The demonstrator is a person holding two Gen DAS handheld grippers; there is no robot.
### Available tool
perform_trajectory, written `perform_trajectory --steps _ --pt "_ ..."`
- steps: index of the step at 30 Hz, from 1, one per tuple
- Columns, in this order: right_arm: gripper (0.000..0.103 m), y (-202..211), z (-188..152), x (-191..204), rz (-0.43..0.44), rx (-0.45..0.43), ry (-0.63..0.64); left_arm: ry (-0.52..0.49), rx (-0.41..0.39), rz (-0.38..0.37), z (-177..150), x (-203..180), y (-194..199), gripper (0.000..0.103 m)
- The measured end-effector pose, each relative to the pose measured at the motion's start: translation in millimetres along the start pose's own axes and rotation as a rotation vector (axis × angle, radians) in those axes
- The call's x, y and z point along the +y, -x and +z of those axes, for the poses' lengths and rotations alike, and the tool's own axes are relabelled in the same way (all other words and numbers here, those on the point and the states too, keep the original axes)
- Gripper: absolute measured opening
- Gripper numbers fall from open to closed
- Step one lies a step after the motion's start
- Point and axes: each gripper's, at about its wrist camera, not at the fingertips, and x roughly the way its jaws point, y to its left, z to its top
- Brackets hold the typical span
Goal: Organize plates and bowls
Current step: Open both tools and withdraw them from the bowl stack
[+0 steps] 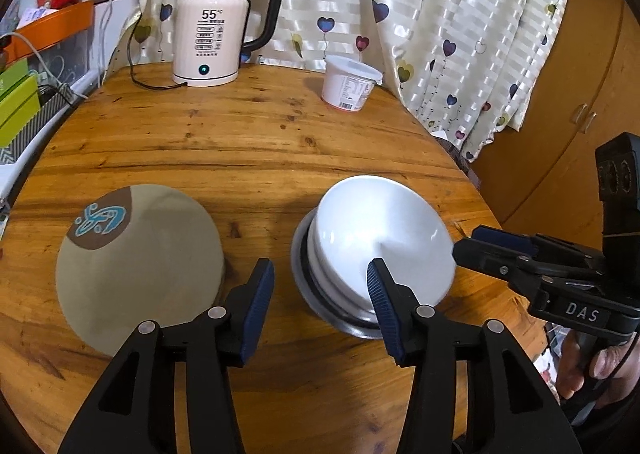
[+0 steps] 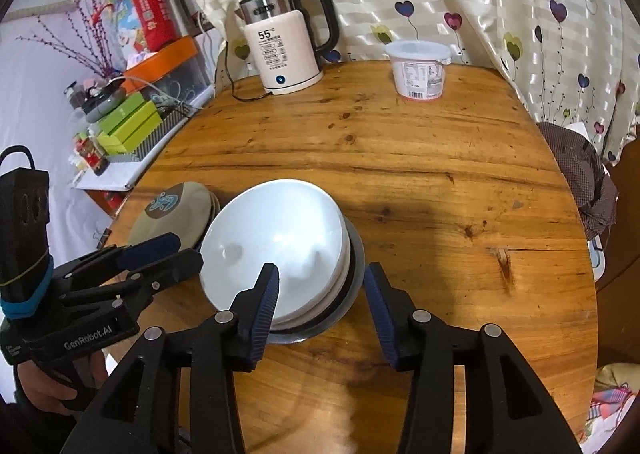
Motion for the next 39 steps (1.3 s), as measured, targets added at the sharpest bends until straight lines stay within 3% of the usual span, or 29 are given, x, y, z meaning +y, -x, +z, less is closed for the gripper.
perform_trajectory --steps 7,24,31,39 --pt "0.046 6.7 -4.2 6.3 0.002 -0.010 0.017 0.002 -0.003 0.034 -9.7 5.0 5.4 0.050" --pt "0.058 21.3 -21.0 40.3 -0.016 -0.044 0.111 -0.008 -0.040 0.137 -33.4 8.4 28.5 0.050" --pt "0.059 21.1 -27.9 48.6 -0.007 -0.046 0.118 0.010 -0.037 0.117 -41.5 9.7 31.8 0.050" --pt "0.059 17.9 -32.5 38.1 -0.013 -0.042 0.068 0.019 -0.017 0.039 -44.3 8.6 29.0 0.050"
